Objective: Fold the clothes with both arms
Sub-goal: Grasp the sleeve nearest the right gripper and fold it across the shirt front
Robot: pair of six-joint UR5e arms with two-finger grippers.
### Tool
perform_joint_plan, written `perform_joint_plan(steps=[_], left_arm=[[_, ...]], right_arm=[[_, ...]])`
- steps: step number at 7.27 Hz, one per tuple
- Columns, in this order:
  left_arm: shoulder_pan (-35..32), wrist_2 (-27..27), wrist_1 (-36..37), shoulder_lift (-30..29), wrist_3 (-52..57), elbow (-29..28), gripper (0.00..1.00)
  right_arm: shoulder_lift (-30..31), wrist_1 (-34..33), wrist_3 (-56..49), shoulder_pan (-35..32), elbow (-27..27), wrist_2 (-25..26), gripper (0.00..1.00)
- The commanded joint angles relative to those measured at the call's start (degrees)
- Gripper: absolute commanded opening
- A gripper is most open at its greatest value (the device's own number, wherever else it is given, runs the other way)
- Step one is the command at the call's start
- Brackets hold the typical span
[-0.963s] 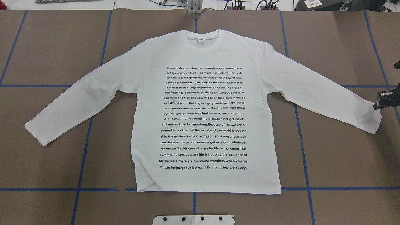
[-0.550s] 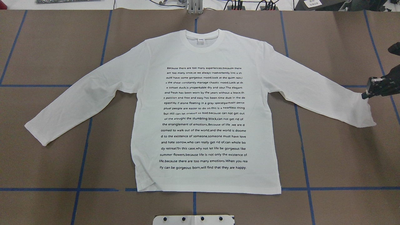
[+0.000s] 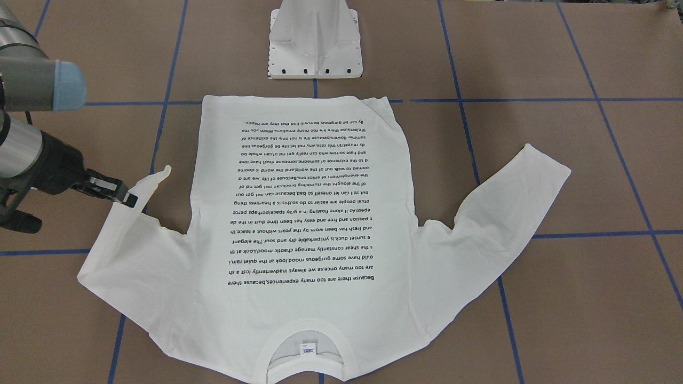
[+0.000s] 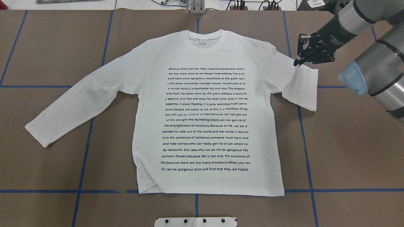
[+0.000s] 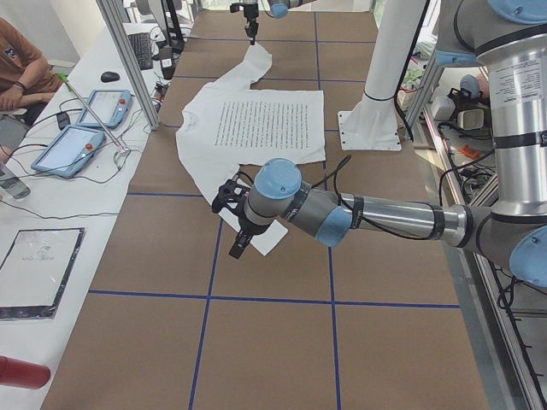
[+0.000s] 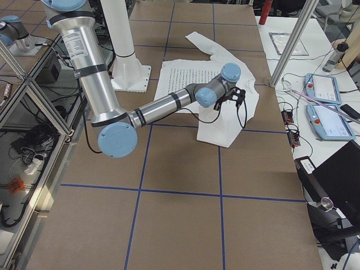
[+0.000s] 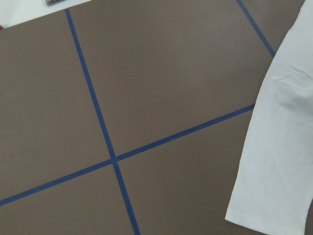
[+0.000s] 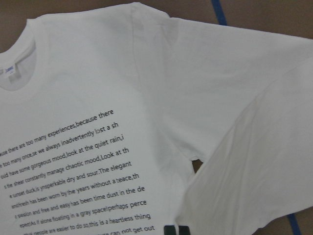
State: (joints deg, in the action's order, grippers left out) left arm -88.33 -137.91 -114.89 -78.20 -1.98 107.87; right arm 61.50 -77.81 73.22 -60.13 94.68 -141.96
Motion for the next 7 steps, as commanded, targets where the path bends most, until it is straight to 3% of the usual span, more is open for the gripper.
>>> perform_joint_plan(steps=[1,3,5,7], left_arm=[[0.0,-0.08,0.01,-0.02,0.05,-0.03,1.0],[0.0,-0.17,0.01,0.06,0.05,-0.03,1.0],[0.0,-0.43,0.1,0.06,0.05,-0.12,1.0],[0.0,-0.43,0.1,0.06,0.05,-0.56,1.0]], right_arm=[[-13.53,-0.59,11.11,6.58,-2.21,6.3,0.0],[-19.46,-0.33,12.3,15.35,-3.36,14.83,0.0],[-22.19,0.11,12.21,23.37,-7.82,24.07,0.0],[-23.96,12.78,12.38,24.71,-17.73,25.59,0.0]])
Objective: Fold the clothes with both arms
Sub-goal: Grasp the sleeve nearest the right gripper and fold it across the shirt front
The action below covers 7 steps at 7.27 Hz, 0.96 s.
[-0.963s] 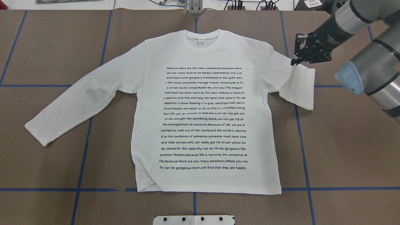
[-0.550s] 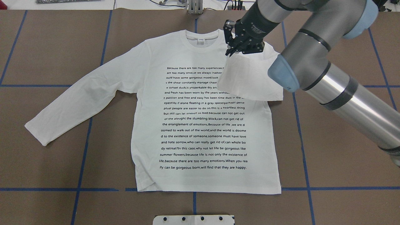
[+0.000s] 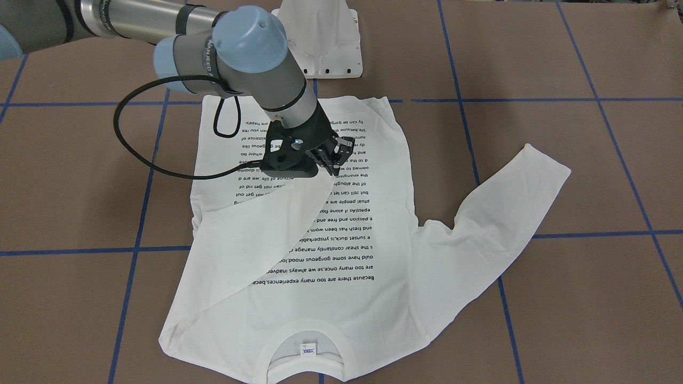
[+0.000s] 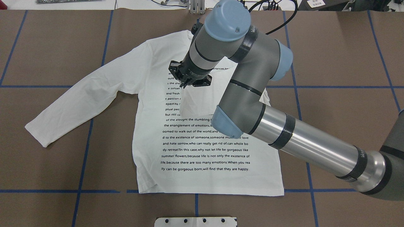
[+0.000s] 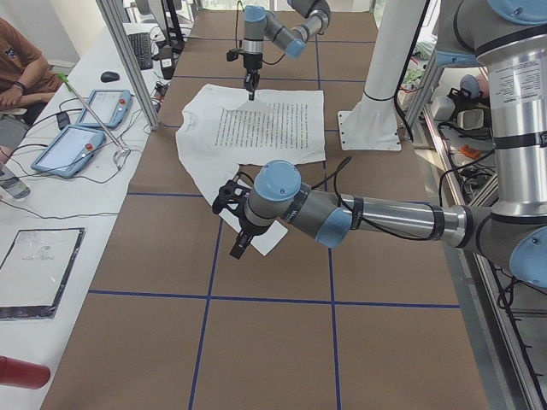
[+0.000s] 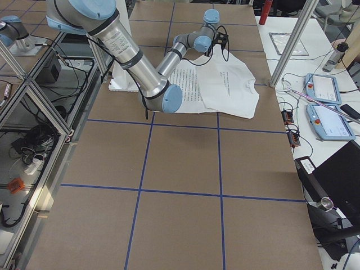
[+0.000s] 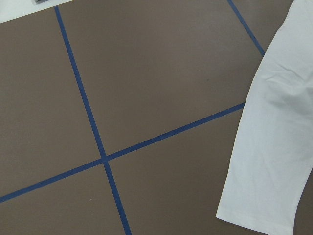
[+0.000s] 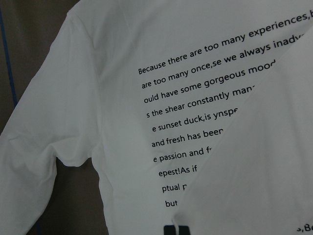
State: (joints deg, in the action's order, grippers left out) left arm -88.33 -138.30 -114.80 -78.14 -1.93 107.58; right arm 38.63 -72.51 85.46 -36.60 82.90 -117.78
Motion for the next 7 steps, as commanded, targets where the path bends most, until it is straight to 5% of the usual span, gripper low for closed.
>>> perform_joint_plan(steps=[1,6,7], left_arm=[[0.0,-0.04,0.01,0.01,0.0,-0.27,1.0],[0.09,-1.26,0.01,0.1,0.0,-0.27,1.0],[0.09,-1.27,0.1,0.18,0.0,-0.27,1.0]], right_arm=[[-2.5,8.51,0.93,1.62,-8.17,1.84,0.0],[-8.84,14.02,2.95,6.1,-17.58,10.28,0.04],[-9.36,14.32,3.04,6.19,-18.38,10.63,0.47]])
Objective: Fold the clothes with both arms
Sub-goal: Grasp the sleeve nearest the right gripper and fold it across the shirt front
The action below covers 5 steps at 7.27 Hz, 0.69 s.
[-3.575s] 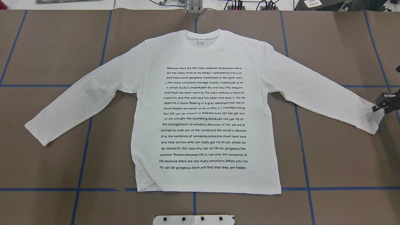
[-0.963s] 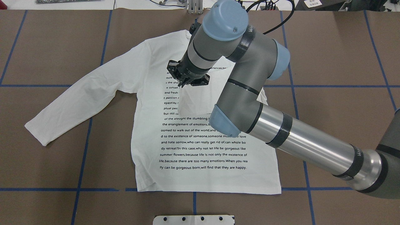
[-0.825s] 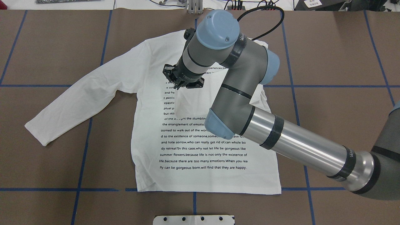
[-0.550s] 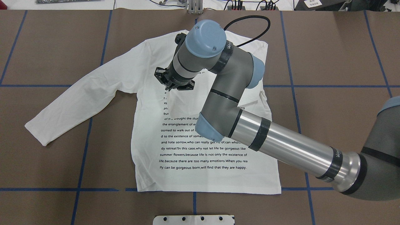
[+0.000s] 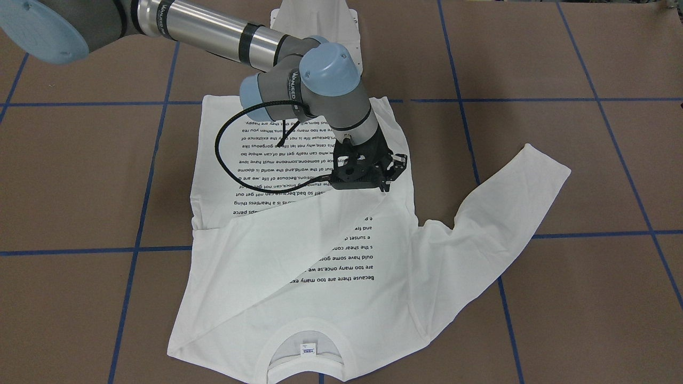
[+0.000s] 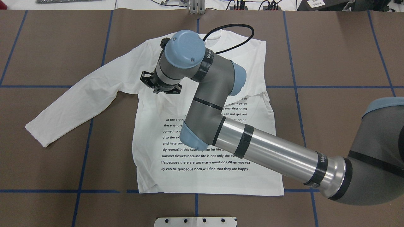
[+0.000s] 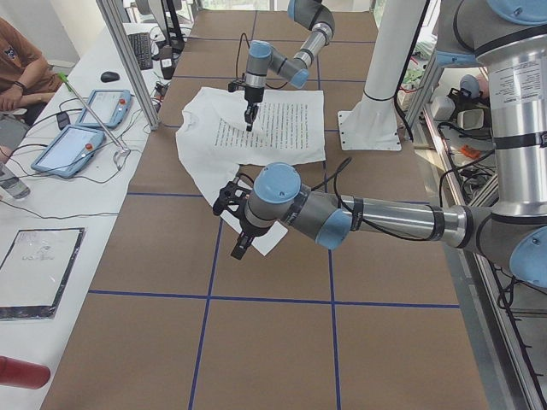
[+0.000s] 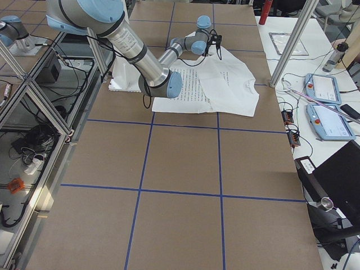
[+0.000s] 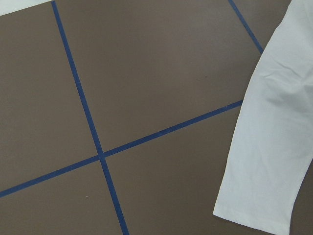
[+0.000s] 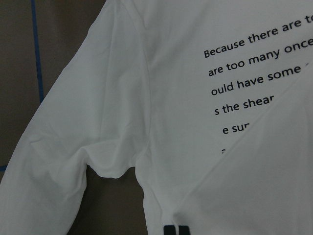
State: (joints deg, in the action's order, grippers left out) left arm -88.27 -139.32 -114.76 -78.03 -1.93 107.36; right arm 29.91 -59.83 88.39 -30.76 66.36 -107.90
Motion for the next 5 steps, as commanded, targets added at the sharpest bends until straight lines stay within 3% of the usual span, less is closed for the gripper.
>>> perform_joint_plan(steps=[1,3,5], left_arm=[[0.03,-0.34,0.15,0.07,-0.17,-0.22,1.0],[2.84,-2.26,0.85,0.07,-2.53,-1.01,1.0],[9.92,-2.46,-4.03,-0.19,-16.57,-1.1,1.0]], right_arm=[[-2.03,1.64,1.33,1.31,-3.5,4.15,0.97],[-4.76,1.64,3.45,2.02,-6.07,5.07,0.98],[-1.81,1.47,3.8,0.28,-1.88,4.28,0.99]])
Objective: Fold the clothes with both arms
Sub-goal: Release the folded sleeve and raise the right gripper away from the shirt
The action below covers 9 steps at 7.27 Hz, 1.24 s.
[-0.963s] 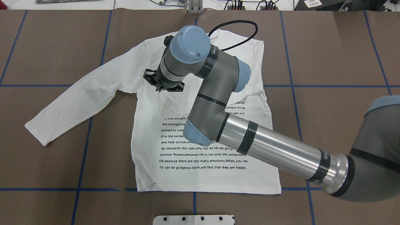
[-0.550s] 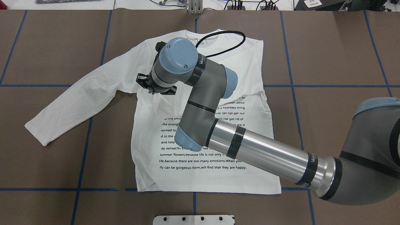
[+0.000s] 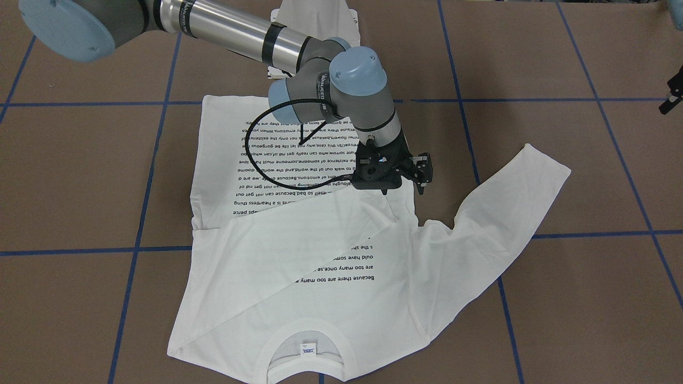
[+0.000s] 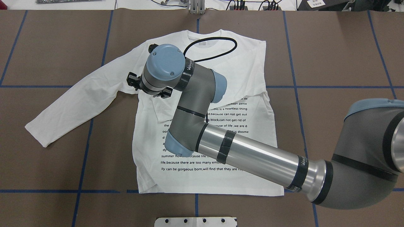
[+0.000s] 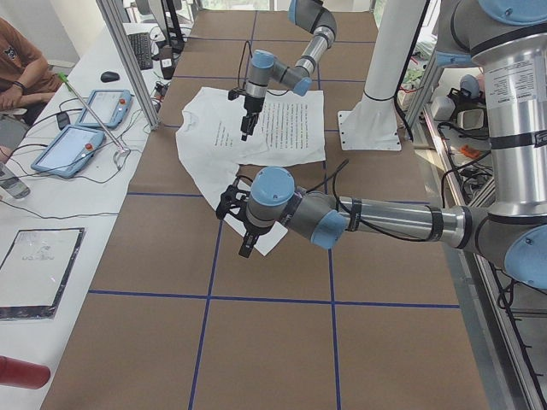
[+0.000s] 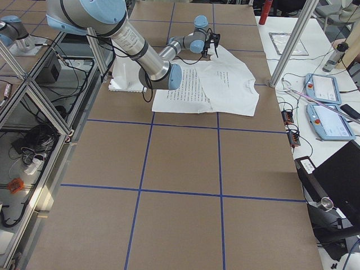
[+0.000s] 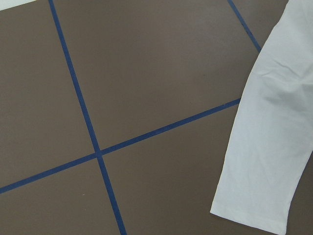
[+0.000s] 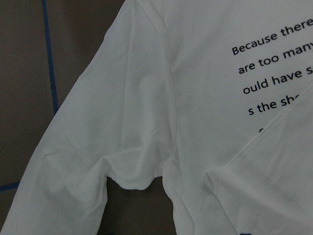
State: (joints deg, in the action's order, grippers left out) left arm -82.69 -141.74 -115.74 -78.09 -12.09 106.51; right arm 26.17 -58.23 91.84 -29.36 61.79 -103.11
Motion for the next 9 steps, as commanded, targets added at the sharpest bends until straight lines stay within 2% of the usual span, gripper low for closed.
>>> perform_joint_plan(steps=[1,2,3,4,5,6,7,9], left_arm=[[5.6,0.06,-6.13,-1.0,-10.63,-2.07,1.0],[7.96,0.23,-6.95,-3.36,-11.98,-4.44,0.96],[11.38,0.15,-6.52,-5.82,-14.51,-6.99,0.96],[11.94,0.32,-6.78,-8.1,-20.28,-10.15,0.98],[15.16,1.8,-6.87,-11.26,-24.08,-13.31,0.93],[19.11,5.3,-6.78,-13.38,-27.42,-15.17,0.93],[21.58,10.73,-7.48,-13.66,-31.46,-17.8,0.82],[23.97,11.3,-7.66,-13.75,-32.29,-19.48,0.77]], right_arm=[[9.62,-1.08,0.36,-3.31,11.42,-3.82,0.99],[18.74,-6.31,0.18,-7.33,22.3,-10.29,0.99],[25.36,-14.2,-0.6,-9.99,31.72,-12.27,0.99],[29.95,-20.8,-1.92,-12.45,37.81,-12.46,0.99],[34.08,-24.52,-7.67,-14.3,41.35,-12.64,0.99],[39.09,-26.47,-15.73,-16.15,44.52,-12.9,0.99],[42.88,-26.84,-20.6,-18.77,45.95,-13.6,0.99],[49.21,-26.41,-31.3,-23.96,45.96,-17.72,0.99]])
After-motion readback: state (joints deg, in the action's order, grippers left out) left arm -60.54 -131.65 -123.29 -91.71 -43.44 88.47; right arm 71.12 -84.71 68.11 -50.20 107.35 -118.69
